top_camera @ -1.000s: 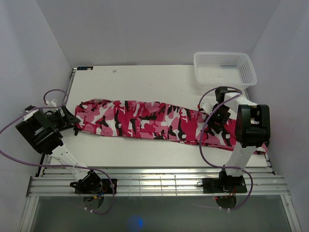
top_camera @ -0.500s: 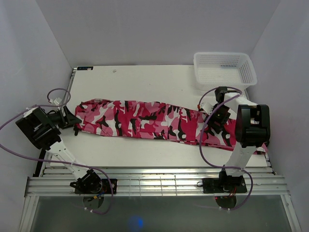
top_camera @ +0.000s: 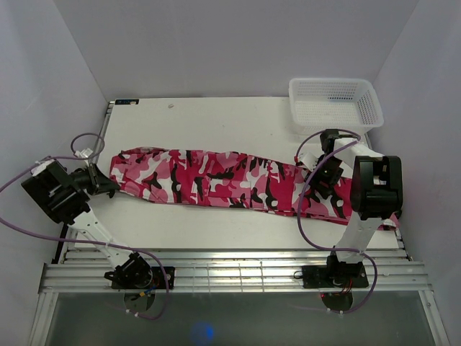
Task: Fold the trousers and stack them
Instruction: Fold the trousers
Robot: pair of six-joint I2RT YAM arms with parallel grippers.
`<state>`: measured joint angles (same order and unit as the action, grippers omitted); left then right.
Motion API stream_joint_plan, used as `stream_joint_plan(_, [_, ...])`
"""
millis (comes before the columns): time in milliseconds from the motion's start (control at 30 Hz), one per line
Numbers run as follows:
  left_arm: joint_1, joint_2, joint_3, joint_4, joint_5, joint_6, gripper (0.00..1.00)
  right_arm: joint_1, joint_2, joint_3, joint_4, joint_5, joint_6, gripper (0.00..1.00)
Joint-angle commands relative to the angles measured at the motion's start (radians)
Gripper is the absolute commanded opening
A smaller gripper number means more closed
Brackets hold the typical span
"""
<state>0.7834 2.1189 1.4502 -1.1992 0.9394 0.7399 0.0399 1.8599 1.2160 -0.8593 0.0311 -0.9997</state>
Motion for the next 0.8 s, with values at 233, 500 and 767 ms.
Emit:
stream_joint_plan(233, [-0.035,-0.082,0.393,-0.123,0.335,-0.072,0.0,0.009,0.051,-0.023,-0.011,-0.039,-0.027,0.73])
stream_joint_plan(500, [-0.154,-0.063,0.435,0.125,0.343,-0.302,0.0,0.011,0.071,-0.004,-0.021,-0.036,-0.036,0.72])
stream_joint_plan(767, [-0.204,-0.07,0.464,0.138,0.234,-0.393,0.0,0.011,0.078,0.013,-0.034,-0.034,-0.037,0.72])
